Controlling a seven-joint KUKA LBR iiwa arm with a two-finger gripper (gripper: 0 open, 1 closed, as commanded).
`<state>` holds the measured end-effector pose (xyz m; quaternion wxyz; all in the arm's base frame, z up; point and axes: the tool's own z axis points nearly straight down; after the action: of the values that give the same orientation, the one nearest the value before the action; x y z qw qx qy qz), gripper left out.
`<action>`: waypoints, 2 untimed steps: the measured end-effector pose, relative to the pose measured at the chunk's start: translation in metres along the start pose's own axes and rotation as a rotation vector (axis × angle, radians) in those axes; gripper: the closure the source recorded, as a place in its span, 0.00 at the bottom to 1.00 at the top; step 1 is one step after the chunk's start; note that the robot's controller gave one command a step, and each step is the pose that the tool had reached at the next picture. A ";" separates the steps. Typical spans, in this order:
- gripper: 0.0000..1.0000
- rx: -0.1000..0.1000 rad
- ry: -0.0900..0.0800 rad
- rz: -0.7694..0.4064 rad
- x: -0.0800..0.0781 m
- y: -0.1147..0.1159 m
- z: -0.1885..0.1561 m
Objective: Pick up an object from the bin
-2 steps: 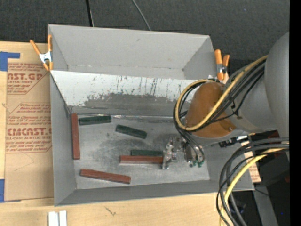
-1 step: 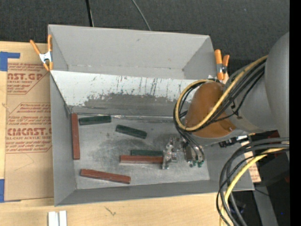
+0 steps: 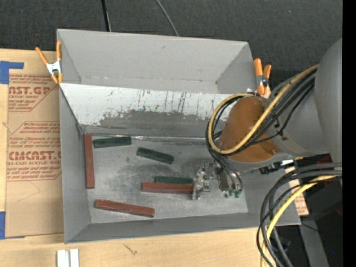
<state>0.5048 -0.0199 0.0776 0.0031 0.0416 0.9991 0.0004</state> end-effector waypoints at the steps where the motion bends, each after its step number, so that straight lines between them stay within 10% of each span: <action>1: 1.00 0.000 0.007 -0.010 0.003 0.003 -0.051; 2: 1.00 0.001 0.006 -0.053 -0.010 -0.001 -0.058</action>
Offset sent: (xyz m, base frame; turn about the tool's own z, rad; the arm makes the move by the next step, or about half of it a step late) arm 0.0122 -0.0049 0.0605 -0.0596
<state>0.5141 -0.0222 0.1353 0.0001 0.0152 0.9999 -0.0002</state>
